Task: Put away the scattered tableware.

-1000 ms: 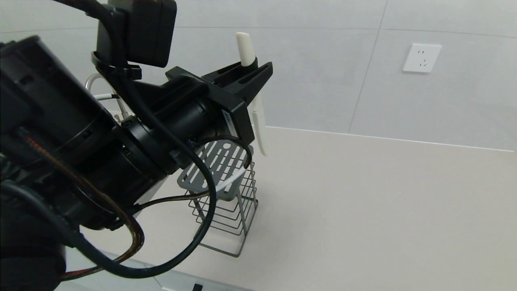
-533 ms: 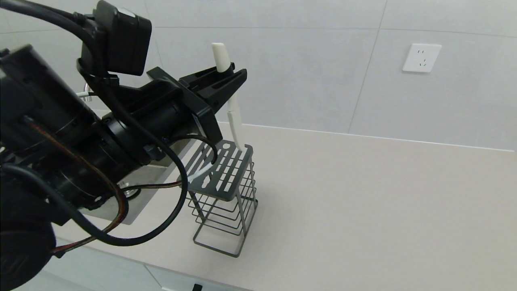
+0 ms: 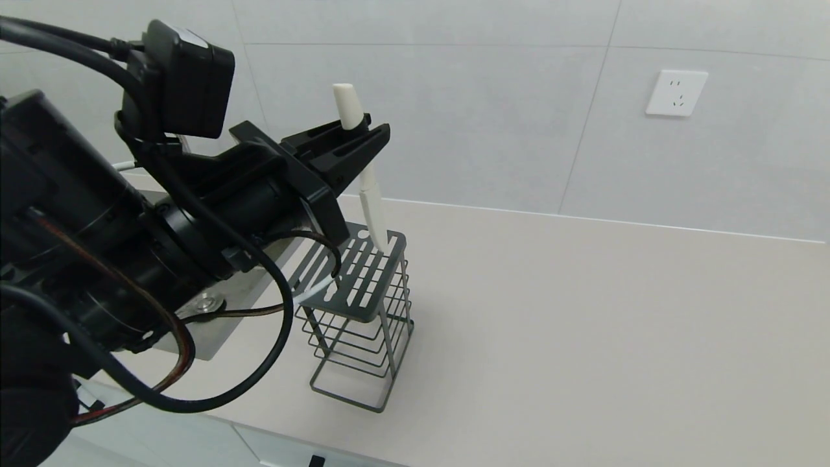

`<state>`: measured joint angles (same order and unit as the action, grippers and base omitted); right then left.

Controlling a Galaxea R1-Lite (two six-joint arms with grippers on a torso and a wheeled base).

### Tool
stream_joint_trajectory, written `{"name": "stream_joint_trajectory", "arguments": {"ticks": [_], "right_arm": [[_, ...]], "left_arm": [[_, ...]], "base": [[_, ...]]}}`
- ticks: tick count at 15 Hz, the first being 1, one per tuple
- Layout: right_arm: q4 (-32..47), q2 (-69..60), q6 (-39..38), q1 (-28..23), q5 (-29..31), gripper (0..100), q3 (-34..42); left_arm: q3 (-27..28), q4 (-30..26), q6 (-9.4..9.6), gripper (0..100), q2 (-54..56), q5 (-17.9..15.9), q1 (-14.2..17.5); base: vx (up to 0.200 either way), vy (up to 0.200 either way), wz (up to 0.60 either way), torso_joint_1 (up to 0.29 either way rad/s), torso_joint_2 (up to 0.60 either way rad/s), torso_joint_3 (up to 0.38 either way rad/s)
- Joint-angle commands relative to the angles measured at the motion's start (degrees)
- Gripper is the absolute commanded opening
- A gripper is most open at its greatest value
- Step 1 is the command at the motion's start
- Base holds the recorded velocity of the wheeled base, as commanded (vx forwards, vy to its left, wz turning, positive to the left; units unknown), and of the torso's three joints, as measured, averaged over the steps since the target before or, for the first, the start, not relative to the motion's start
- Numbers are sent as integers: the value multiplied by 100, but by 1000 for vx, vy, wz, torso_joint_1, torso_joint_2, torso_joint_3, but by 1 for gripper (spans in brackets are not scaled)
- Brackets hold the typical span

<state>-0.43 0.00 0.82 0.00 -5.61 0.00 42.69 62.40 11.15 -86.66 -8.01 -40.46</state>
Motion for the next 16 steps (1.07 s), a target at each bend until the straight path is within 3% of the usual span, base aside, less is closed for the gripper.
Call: {"name": "stream_joint_trajectory", "arguments": {"ticks": [1, 16], "right_arm": [[-1, 9, 6, 0, -2, 100, 0], [-1, 9, -3, 0, -2, 100, 0]], "left_arm": [[-77, 9, 1, 0, -70, 1, 3], [-77, 70, -52, 0, -202, 10, 73]], "base": [[0, 0, 0, 0, 0, 0], [0, 0, 0, 0, 0, 0]]}}
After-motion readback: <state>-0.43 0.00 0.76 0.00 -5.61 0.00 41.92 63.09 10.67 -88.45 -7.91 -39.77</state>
